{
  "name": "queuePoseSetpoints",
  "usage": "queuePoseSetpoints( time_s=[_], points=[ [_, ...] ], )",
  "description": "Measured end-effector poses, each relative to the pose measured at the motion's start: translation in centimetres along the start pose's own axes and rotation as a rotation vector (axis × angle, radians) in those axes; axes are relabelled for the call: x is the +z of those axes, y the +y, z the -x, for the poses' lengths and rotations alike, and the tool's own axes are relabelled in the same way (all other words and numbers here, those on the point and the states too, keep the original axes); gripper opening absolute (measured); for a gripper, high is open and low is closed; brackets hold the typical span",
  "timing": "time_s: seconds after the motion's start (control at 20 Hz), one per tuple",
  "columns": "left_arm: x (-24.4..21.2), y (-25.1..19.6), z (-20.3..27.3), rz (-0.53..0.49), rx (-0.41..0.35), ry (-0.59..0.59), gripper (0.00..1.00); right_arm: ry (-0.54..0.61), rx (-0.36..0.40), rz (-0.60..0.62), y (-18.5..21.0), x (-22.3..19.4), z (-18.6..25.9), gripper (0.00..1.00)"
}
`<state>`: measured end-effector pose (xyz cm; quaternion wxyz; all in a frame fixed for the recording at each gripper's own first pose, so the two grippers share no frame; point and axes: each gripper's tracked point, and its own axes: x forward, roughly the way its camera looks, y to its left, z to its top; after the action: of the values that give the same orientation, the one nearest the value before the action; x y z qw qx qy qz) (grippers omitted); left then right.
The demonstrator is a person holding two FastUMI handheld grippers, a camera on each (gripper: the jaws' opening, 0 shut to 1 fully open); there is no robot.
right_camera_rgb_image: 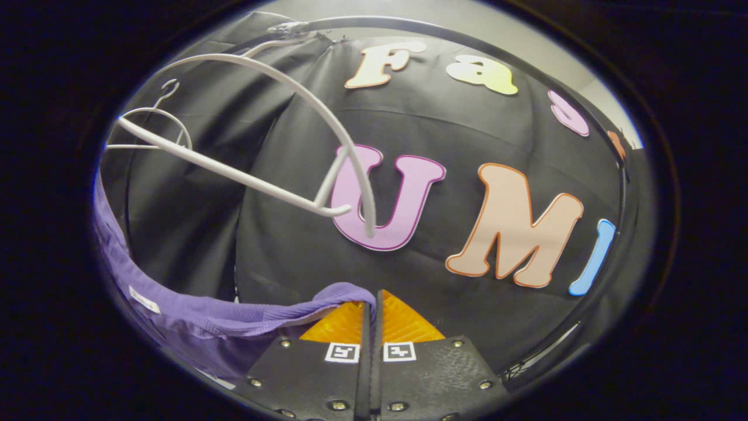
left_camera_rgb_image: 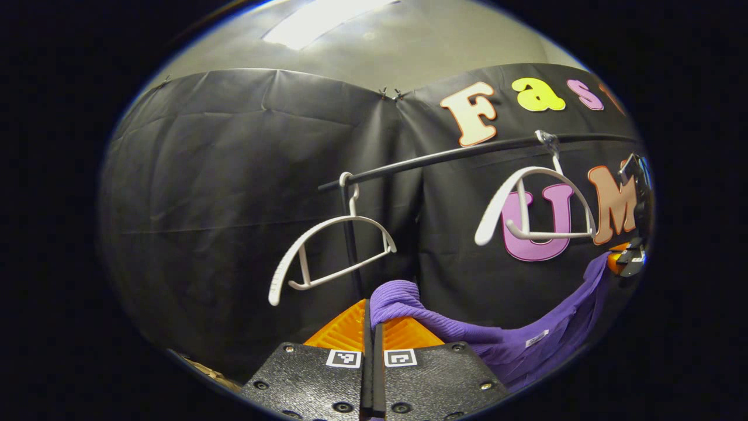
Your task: Grasp the clothes on the hanger with both hands and then place them into the laundry hamper below.
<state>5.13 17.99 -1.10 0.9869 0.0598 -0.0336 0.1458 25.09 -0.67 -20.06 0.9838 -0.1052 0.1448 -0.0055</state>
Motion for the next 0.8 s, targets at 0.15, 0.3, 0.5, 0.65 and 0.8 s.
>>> queuePoseSetpoints(
  time_s=[0.15, 0.3, 0.5, 0.65, 0.8],
  points=[
    [-1.5, -1.8, 0.0, -0.024, -0.049, 0.004, 0.00, -0.016, 0.039, 0.022, 2.2, 0.5, 0.3, 0.00],
    [-3.3, -3.6, -0.4, -0.052, -0.086, 0.018, 0.00, -0.033, 0.074, 0.025, 4.3, 1.2, 0.4, 0.01],
    [-6.1, -6.1, -1.0, -0.027, -0.125, 0.056, 0.00, -0.050, 0.118, 0.030, 6.9, 1.7, 0.2, 0.00],
    [-8.2, -8.1, -2.1, -0.021, -0.145, 0.087, 0.00, -0.056, 0.146, 0.027, 9.4, 1.7, 0.3, 0.00],
    [-10.5, -10.1, -3.1, -0.029, -0.172, 0.126, 0.00, -0.037, 0.181, 0.029, 11.4, 0.5, 0.3, 0.05]
  ],
)
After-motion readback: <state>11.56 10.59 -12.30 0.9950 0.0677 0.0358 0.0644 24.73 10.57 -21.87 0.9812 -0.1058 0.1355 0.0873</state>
